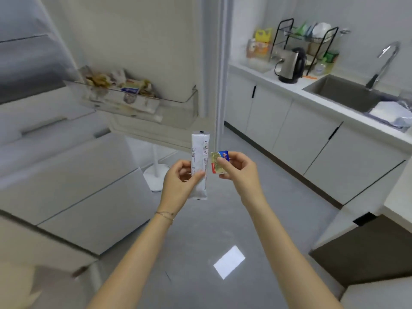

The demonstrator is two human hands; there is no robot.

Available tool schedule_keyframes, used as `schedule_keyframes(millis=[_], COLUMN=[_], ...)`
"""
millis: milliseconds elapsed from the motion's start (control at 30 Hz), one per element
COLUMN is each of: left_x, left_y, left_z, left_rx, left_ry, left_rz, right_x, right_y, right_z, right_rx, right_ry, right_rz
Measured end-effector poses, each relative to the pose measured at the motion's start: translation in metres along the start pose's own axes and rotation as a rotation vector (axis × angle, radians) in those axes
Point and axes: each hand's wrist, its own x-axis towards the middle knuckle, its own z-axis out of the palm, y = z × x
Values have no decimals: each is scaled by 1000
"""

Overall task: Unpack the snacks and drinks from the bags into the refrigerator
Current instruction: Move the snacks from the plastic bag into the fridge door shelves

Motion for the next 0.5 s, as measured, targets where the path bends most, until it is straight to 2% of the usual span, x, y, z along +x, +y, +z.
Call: schedule_keyframes(millis=[200, 500], left_x=[2, 30], left_y=[-4, 1], left_z=[-121, -217], left_rx=[-37, -55], left_ry=[151, 267], left_rz=[-25, 2], right_x=[-9, 11], right_y=[-2, -21], right_z=[123, 228], right_rx=[5, -73], right_ry=[-138, -253], right_rz=[-9, -82])
